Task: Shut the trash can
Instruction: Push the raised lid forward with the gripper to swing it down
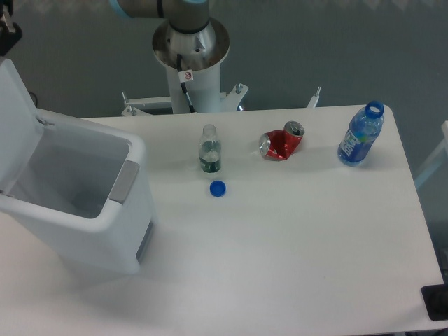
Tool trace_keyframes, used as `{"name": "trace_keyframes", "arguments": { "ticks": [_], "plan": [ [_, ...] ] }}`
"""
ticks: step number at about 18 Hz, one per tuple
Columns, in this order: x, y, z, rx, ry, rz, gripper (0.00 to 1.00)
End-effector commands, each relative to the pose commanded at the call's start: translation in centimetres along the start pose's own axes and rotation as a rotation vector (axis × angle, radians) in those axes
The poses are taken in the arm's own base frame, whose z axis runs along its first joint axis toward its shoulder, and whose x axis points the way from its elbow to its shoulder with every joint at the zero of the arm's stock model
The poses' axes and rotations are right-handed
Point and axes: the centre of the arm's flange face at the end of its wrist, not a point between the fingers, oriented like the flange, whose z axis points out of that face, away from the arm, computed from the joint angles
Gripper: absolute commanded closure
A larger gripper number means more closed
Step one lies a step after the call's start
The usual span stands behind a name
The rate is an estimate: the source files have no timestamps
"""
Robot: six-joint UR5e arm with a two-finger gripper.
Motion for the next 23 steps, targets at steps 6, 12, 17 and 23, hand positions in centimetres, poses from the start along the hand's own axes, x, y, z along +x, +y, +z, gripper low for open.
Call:
{"name": "trace_keyframes", "arguments": {
  "ticks": [6, 12, 17, 23],
  "plan": [
    [-3.1, 1.1, 0.9, -0.024, -0.028, -0.046, 1.0],
    [-6.3, 2.4, 1.3, -0.041, -0.056, -0.091, 1.0],
    [-8.4, 3.4, 1.9, -0.057, -0.07, -0.121, 1.0],
    [-10.3, 4.6, 4.7, -0.097, -0.051, -0.149, 1.0]
  ]
}}
